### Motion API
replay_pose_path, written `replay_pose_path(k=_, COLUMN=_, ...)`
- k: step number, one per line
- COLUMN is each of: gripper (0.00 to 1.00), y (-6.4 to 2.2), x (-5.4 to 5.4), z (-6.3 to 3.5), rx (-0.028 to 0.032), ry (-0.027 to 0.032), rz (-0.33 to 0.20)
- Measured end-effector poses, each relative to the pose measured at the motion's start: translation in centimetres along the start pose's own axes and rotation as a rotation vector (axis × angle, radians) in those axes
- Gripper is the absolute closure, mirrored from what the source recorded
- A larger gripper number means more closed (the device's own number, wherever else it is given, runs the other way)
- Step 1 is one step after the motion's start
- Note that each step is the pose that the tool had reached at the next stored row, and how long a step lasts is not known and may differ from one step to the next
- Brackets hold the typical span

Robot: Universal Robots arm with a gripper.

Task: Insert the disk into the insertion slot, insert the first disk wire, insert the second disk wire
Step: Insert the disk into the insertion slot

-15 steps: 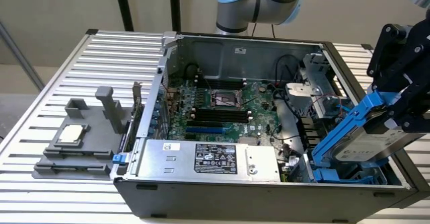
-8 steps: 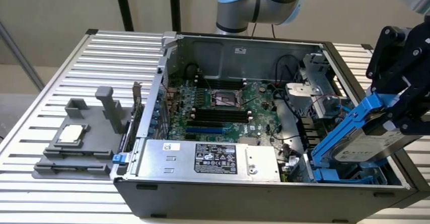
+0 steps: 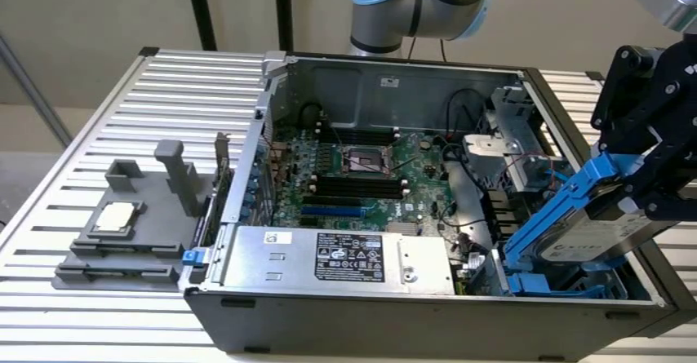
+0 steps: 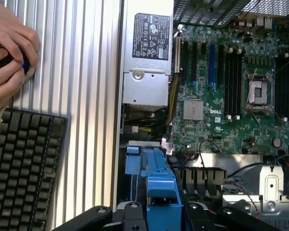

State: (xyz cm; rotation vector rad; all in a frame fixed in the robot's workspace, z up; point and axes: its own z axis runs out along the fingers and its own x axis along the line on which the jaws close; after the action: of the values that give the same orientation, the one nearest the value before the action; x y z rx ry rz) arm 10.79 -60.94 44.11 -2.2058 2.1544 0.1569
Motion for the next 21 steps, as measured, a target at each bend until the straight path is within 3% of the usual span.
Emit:
replay_pose_path(k=7, gripper=0.68, y=0.00, x=0.14, z=0.21, rx=-0.0004, ry=-0.0127, rz=-0.006)
replay_pose_path(k=21, gripper=0.68, y=0.00, x=0.53, z=0.23, rx=-0.0003, ry=-0.0149, rz=-0.011)
